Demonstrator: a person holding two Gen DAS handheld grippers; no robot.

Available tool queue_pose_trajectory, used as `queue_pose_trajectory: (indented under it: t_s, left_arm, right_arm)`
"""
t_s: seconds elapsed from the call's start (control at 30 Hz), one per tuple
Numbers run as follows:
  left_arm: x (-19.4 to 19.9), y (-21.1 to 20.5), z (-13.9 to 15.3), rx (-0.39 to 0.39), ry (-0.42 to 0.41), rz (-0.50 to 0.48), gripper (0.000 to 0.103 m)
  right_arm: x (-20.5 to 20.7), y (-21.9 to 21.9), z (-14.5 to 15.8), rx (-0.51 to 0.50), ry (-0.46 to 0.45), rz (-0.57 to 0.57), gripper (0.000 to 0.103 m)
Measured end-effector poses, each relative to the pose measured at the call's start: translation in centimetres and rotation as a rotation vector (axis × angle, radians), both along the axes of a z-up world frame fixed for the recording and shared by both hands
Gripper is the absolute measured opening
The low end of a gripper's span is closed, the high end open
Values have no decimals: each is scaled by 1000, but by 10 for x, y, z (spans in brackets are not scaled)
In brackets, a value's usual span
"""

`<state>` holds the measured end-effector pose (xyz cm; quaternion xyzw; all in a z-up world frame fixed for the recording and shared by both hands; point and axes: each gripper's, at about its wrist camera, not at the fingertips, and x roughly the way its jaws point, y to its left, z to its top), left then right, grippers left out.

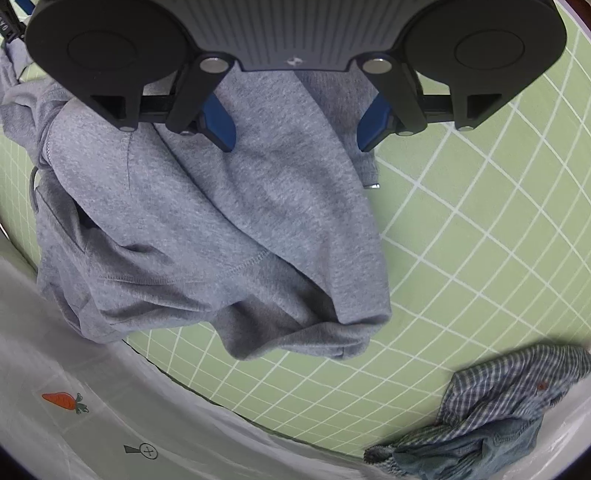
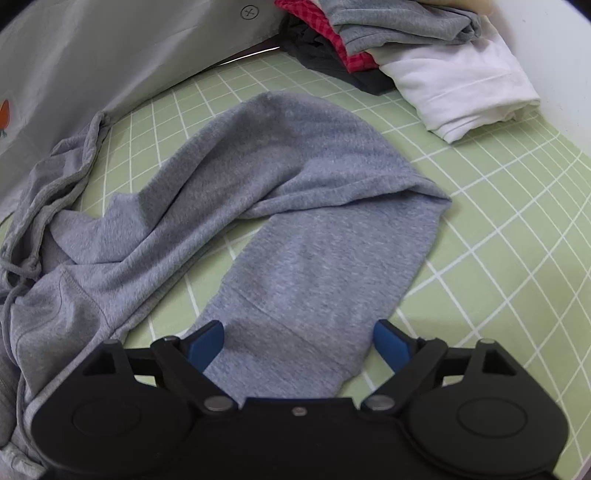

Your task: Fold clothes

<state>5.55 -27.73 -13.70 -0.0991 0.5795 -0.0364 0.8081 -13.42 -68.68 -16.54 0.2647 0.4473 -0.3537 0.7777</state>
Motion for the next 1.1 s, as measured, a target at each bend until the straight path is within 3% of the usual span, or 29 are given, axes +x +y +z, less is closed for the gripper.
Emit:
queue_pose_trajectory:
  t_s: [0.03, 0.1, 0.2, 0.37, 0.43, 0.5, 0.67, 0.77, 0.87, 0.9, 0.93, 1.0, 1.03, 1.1]
  left_arm:
    - [0, 0, -2, -18, 6, -1, 29]
    - [-1, 0, -4, -44, 7, -10, 5]
    - [-1, -3, 2, -43, -21, -31, 5]
    - [13, 19, 24, -70, -76, -21, 5]
    - [24, 34, 36, -60, -107, 15, 5]
    - [35, 49, 53, -1, -169, 45, 5]
    - [76, 93, 88, 233, -329, 125, 5]
    - [98, 116, 106, 290, -389, 203, 5]
    - [109, 122, 114, 306, -407, 225, 16]
    - [110, 120, 113, 306, -400, 219, 30]
    - [109, 116, 110, 305, -388, 200, 45]
    - [102, 102, 98, 310, -359, 148, 62]
    - [97, 96, 91, 317, -343, 120, 66]
    - [82, 83, 78, 319, -311, 70, 69]
  right_arm:
    - [1, 1, 0, -8, 2, 11, 91]
    - [1, 3, 1, -24, 6, 32, 91]
    - [3, 7, 1, -48, 11, 63, 80]
    - [2, 1, 7, -62, -14, 108, 29]
    - [2, -5, 8, -70, -12, 110, 20]
    - [3, -11, 8, -103, 15, 106, 16]
    - [-2, -45, 8, -191, 94, 51, 14]
    - [-7, -74, 10, -253, 145, -19, 13]
    - [-17, -99, 18, -280, 173, -115, 15]
    - [-21, -101, 21, -267, 153, -133, 17]
    - [-25, -103, 25, -254, 131, -149, 24]
    - [-28, -95, 27, -247, 114, -165, 40]
    - [-27, -86, 27, -243, 112, -160, 49]
    - [-24, -68, 26, -235, 109, -148, 54]
